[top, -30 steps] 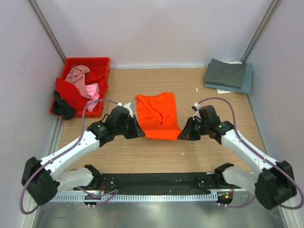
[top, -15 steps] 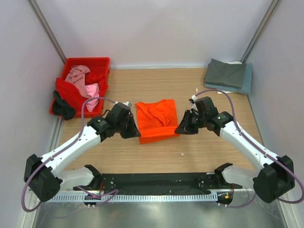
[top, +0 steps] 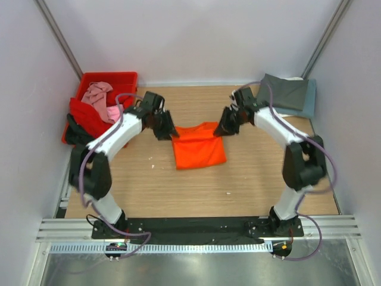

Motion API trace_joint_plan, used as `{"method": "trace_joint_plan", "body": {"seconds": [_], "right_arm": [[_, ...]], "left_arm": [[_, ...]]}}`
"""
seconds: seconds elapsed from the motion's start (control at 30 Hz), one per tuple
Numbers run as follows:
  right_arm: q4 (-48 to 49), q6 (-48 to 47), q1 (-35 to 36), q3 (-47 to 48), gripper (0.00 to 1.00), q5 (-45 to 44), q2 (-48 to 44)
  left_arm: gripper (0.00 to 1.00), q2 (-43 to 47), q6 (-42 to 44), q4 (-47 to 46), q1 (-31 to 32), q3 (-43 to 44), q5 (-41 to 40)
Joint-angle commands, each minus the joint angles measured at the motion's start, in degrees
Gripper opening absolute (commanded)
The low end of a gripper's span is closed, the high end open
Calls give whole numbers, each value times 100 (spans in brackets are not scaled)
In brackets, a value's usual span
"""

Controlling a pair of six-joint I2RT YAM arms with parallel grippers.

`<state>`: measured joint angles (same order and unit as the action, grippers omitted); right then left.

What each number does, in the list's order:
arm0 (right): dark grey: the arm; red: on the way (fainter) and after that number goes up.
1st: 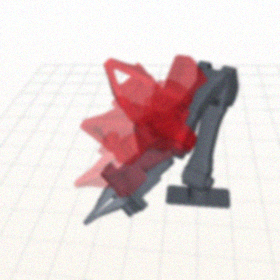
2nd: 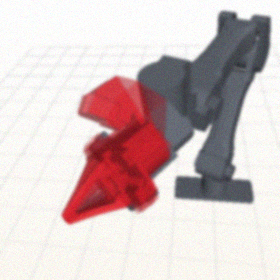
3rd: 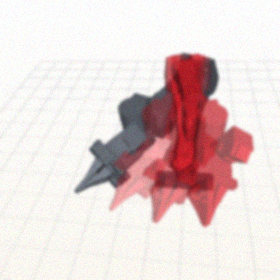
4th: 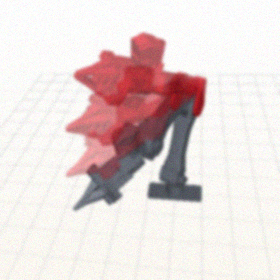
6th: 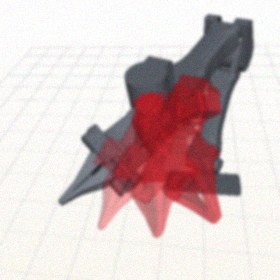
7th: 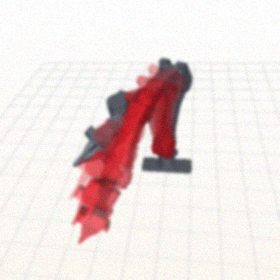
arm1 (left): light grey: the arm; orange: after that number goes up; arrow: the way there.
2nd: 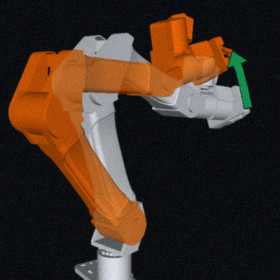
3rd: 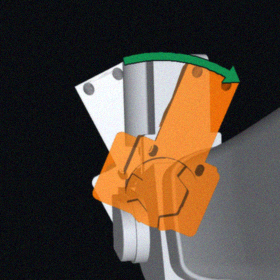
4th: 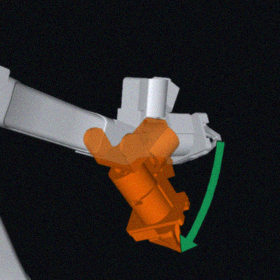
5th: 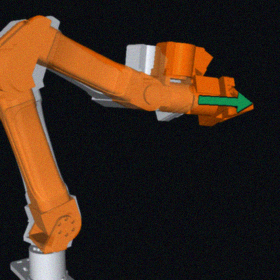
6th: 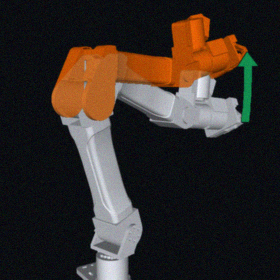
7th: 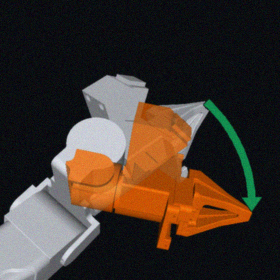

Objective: Fold and stack the t-shirts
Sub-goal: Fold the tshirt

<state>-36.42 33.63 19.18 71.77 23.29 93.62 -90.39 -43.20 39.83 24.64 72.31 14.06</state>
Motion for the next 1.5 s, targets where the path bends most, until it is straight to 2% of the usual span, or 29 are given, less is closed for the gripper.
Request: {"method": "trace_joint_plan", "body": {"seconds": [0.0,0.03,0.07,0.1,0.13,0.17,0.2,0.23,0.27,0.3,0.43,0.53,0.57,0.63,0.7,0.77,1.03,1.3,1.33,1.37,1.4,1.43,1.47], "right_arm": [[71,-321,-414,2089,38,-351,2140],[-265,-452,-467,2835,63,-369,2638],[-564,-514,-511,4165,77,-482,3044],[-820,-559,-520,4657,99,-579,3396],[-883,-611,-520,5271,100,-571,3730],[-936,-699,-538,5399,100,-475,3777],[-884,-769,-547,5400,100,-422,3734],[-727,-813,-547,5244,100,-387,3394],[-526,-788,-573,4598,100,-378,3147],[51,-770,-582,3783,100,-317,2596],[1067,-770,-617,2320,100,79,1810],[963,-963,-635,1947,100,123,1580],[910,-1007,-643,1738,100,115,1519],[1014,-990,-678,1316,100,132,1431],[1224,-928,-705,1042,100,184,1239],[1313,-928,-705,752,100,220,1115],[1366,-1095,-767,49,100,71,430],[1778,-982,-1073,-242,100,289,639],[1857,-920,-1126,-199,100,342,700],[1963,-841,-1179,-137,100,395,866],[2112,-762,-1258,-50,100,509,999],[2139,-631,-1389,247,100,571,1139],[2166,-577,-1443,441,100,606,1489]], "left_arm": [[55,-1582,399,-370,-617,1518,89],[69,-2092,557,-67,-714,2053,53],[75,-3367,724,476,-802,3668,174],[95,-3911,882,1056,-855,4572,132],[96,-4342,936,2149,-856,6139,-51],[97,-4773,1015,2473,-856,6641,-183],[97,-4717,1007,2433,-847,6821,-289],[97,-4481,963,2206,-847,6709,-308],[98,-4174,841,1873,-847,5942,-334],[98,-3431,770,1070,-847,4899,-421],[92,-2248,803,148,-716,3364,-493],[84,-1791,1252,-300,-522,2651,-449],[74,-1737,1340,-431,-487,2500,-379],[68,-1736,1376,-713,-469,2175,-212],[59,-1824,1358,-862,-434,2077,34],[54,-2025,1341,-890,-399,2067,-9],[52,-2606,1472,-855,-267,2401,-246],[43,-2984,1543,-872,-153,2533,-158],[38,-3011,1543,-881,-135,2533,-150],[26,-3028,1551,-890,-127,2525,-150],[21,-3055,1560,-907,-109,2481,-132],[8,-3090,1569,-907,-100,2463,-123],[2,-3107,1586,-916,-83,2446,-106]]}}
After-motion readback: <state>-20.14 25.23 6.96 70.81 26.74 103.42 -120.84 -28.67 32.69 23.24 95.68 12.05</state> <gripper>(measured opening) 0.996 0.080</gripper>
